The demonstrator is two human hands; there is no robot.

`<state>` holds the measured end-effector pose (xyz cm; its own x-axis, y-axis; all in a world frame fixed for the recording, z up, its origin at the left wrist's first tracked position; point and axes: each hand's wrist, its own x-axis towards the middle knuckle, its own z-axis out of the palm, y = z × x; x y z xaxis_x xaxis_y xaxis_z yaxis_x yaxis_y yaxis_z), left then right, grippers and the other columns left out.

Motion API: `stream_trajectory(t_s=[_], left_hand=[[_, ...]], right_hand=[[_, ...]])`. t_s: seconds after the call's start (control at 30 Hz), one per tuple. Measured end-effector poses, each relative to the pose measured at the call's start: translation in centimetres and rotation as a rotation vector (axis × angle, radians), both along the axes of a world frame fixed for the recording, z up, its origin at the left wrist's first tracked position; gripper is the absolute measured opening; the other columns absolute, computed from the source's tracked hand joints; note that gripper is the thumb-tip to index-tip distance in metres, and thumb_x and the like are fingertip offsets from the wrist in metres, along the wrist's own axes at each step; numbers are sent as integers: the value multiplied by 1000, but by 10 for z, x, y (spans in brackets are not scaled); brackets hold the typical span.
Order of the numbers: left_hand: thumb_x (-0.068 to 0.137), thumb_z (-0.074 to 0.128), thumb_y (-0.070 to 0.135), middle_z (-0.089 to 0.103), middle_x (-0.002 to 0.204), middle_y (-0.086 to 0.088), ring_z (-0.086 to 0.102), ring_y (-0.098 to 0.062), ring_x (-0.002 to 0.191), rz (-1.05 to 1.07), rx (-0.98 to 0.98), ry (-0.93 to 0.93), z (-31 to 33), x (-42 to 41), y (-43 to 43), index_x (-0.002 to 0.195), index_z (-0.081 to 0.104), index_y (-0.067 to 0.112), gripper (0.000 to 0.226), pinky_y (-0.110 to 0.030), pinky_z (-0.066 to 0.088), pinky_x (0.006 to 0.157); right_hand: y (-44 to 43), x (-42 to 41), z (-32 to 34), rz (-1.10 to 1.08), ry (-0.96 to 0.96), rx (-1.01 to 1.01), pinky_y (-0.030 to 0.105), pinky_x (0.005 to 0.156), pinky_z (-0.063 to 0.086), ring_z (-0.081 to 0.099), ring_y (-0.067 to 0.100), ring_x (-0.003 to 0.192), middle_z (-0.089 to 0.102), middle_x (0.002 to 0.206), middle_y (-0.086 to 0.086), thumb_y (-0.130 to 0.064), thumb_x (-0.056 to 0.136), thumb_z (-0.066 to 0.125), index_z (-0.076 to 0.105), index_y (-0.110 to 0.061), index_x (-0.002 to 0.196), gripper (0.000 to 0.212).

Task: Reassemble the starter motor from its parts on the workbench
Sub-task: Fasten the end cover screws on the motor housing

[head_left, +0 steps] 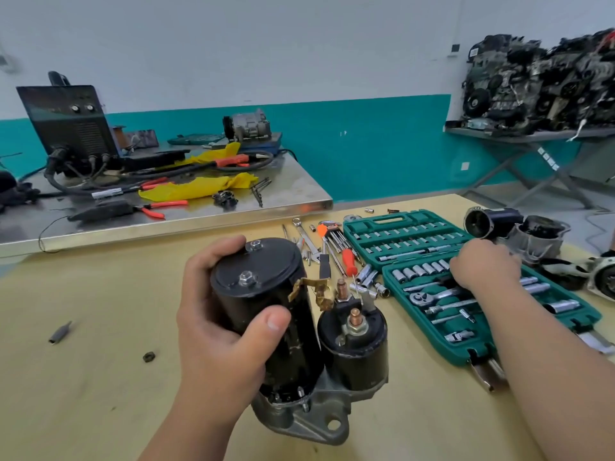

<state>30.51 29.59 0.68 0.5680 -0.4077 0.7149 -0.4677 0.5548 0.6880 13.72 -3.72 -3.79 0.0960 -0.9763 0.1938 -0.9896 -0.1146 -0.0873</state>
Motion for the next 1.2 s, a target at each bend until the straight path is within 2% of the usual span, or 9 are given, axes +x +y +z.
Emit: stream_trajectory(t_s=[0.13, 0.27, 0.33, 0.43, 0.8, 0.87, 0.97, 1.1, 1.2], left_hand=[[63, 75, 45, 62, 109, 6, 63, -8, 96, 76, -48, 11, -6, 6, 3, 112, 58, 38, 52, -18, 50, 81], [63, 65, 37, 61, 108, 1, 61, -22, 98, 151, -90, 164, -14, 24, 6, 102, 64, 42, 39, -40, 51, 85], [61, 64, 37, 60, 105, -2, 58, -27, 94, 179, -94, 289, -18, 35, 6, 96, 65, 41, 35, -48, 47, 84], [59, 63, 38, 62, 100, -3, 60, -21, 84, 163, -110, 452, -20, 51, 8, 91, 66, 39, 32, -39, 49, 76], [61, 62, 35, 68, 87, 6, 65, -12, 73, 170, -131, 449, -23, 69, 16, 90, 67, 36, 30, -26, 54, 61], [61, 61, 38, 66, 88, 6, 62, -13, 75, 188, -107, 425, -22, 67, 17, 89, 67, 41, 29, -29, 53, 64], [61, 60, 39, 64, 91, 4, 60, -17, 78, 189, -88, 386, -19, 64, 18, 90, 67, 42, 31, -35, 50, 69], [62, 60, 38, 63, 94, 1, 60, -19, 80, 182, -77, 343, -17, 61, 18, 91, 66, 43, 31, -32, 50, 70], [62, 60, 38, 63, 92, 4, 61, -16, 79, 184, -74, 317, -16, 58, 19, 92, 66, 44, 31, -28, 52, 68]], right_hand=[[19, 16, 13, 96, 95, -85, 43, 90, 42, 51, 32, 111, 55, 123, 14, -27, 93, 49, 59, -11, 118, 31], [65, 67, 19, 523, 58, -133, 37, 76, 53, 61, 18, 76, 66, 90, 2, -22, 95, 46, 69, -19, 98, 24], [85, 87, 10, 578, 168, -18, 37, 80, 50, 57, 20, 79, 64, 85, 1, -23, 95, 46, 66, -19, 91, 21], [95, 97, -6, 557, 277, -48, 42, 93, 40, 48, 26, 109, 63, 107, 4, -30, 97, 49, 63, -21, 105, 18], [109, 108, -21, 743, 170, -92, 40, 92, 36, 50, 20, 105, 63, 110, -3, -35, 97, 47, 63, -32, 117, 26], [108, 104, -17, 742, -46, -38, 35, 90, 41, 53, 15, 99, 62, 111, -6, -35, 99, 47, 62, -30, 122, 28], [102, 91, -9, 679, -599, 241, 16, 63, 41, 53, 3, 73, 61, 95, -10, -27, 103, 44, 59, -29, 129, 30], [110, 79, 2, 665, -1360, 814, 33, 69, 47, 58, 15, 66, 61, 77, 6, -13, 105, 37, 65, -8, 117, 31], [126, 77, 12, 792, -1589, 1118, 29, 62, 52, 62, 17, 65, 63, 78, 7, -11, 98, 42, 71, -8, 101, 30]])
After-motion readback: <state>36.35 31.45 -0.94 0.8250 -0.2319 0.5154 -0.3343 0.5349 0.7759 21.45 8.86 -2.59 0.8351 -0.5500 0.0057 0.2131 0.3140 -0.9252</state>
